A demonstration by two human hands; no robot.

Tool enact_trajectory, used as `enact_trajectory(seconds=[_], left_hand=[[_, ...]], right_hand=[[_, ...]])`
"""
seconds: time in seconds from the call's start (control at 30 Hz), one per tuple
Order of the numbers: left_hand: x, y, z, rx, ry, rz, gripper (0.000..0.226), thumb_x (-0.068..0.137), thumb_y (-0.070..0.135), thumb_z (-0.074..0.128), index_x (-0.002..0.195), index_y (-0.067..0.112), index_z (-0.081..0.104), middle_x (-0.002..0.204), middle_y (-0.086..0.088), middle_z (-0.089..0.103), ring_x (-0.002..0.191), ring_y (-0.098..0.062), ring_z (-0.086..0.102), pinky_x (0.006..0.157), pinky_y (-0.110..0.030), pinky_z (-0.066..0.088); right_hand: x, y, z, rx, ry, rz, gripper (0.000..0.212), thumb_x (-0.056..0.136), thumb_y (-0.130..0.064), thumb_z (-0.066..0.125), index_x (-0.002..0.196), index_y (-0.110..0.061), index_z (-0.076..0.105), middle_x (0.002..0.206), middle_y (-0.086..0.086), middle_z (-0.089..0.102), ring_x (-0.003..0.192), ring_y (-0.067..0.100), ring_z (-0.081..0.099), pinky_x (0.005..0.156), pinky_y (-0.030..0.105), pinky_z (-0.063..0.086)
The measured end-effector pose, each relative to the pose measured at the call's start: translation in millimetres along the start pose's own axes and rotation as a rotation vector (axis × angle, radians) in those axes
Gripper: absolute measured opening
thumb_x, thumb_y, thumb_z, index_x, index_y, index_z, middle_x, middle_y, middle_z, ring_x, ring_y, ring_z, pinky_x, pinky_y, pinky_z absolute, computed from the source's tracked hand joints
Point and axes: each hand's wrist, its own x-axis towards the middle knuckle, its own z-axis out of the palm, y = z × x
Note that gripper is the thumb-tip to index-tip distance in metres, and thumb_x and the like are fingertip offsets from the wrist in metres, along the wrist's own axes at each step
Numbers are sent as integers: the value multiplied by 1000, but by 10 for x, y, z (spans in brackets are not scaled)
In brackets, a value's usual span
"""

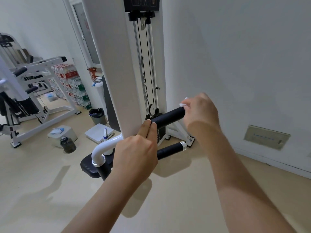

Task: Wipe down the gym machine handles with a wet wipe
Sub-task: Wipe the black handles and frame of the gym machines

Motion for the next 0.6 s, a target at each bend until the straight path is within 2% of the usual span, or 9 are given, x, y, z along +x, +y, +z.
enact_trajectory(seconds=[0.1, 0.23, 0.33, 0.37, 0.43, 0.47, 0.53, 0.57, 0.6], left_hand=[[-9, -14, 9, 4, 28, 16, 62, 51, 7, 77, 112, 2, 67, 114, -13, 69, 31, -25, 50, 37, -21, 28], [-45, 5, 10, -12, 31, 5, 60, 55, 10, 79, 113, 1, 66, 115, -14, 68, 32, -25, 52, 35, -23, 35], [-45, 16, 6, 7, 59, 11, 59, 56, 9, 77, 113, 2, 66, 114, -14, 69, 34, -27, 54, 36, -23, 35], [-47, 22, 4, 15, 68, 15, 59, 55, 9, 76, 113, 2, 67, 114, -14, 69, 34, -27, 54, 36, -23, 34], [-52, 27, -1, 10, 81, 17, 58, 56, 8, 74, 113, 1, 66, 114, -15, 69, 34, -27, 54, 37, -22, 34], [-56, 25, 7, 1, 94, 15, 57, 57, 7, 73, 114, 1, 66, 114, -15, 69, 34, -27, 53, 37, -23, 35], [-51, 16, 26, -27, 109, 8, 55, 59, 6, 71, 114, 2, 65, 116, -12, 68, 34, -28, 54, 37, -24, 37], [-49, 4, 33, -46, 108, 8, 54, 61, 6, 70, 114, 4, 65, 117, -10, 68, 35, -28, 54, 37, -24, 38], [-51, -10, 24, -67, 117, 10, 52, 62, 7, 69, 114, 6, 66, 116, -7, 69, 37, -27, 55, 38, -23, 38]], right_hand=[[141, -193, -151, -272, -193, -110, 24, 90, -15, 56, 112, -13, 64, 100, 4, 38, 103, 25, 42, 85, 32, 40], [130, -260, -279, -164, -392, -192, 35, 88, -1, 50, 111, -20, 69, 108, 2, 62, 99, 20, 53, 85, 27, 43], [50, -146, -306, 26, -217, -124, 42, 86, 5, 52, 112, -23, 70, 109, 2, 66, 100, 20, 57, 97, 31, 45], [25, -114, -299, -12, -167, -118, 42, 87, 3, 52, 114, -24, 69, 110, 4, 64, 102, 21, 56, 99, 34, 45], [-26, -64, -244, -89, -205, -153, 39, 91, -1, 51, 116, -26, 67, 108, 6, 60, 99, 20, 53, 98, 31, 44], [-49, -44, -217, -14, -237, -186, 37, 92, -2, 50, 115, -25, 68, 107, 6, 62, 92, 14, 53, 91, 24, 45], [-124, -17, -176, 346, -296, -172, 31, 93, -2, 51, 108, -19, 72, 92, -4, 69, 66, -3, 54, 65, 6, 41], [-180, 15, -169, 555, -270, -128, 29, 92, -2, 53, 103, -18, 74, 81, -10, 68, 56, -6, 53, 56, 4, 39], [-234, 63, -156, 770, -201, -67, 28, 91, -1, 55, 98, -19, 75, 74, -12, 68, 54, -7, 54, 54, 5, 39]])
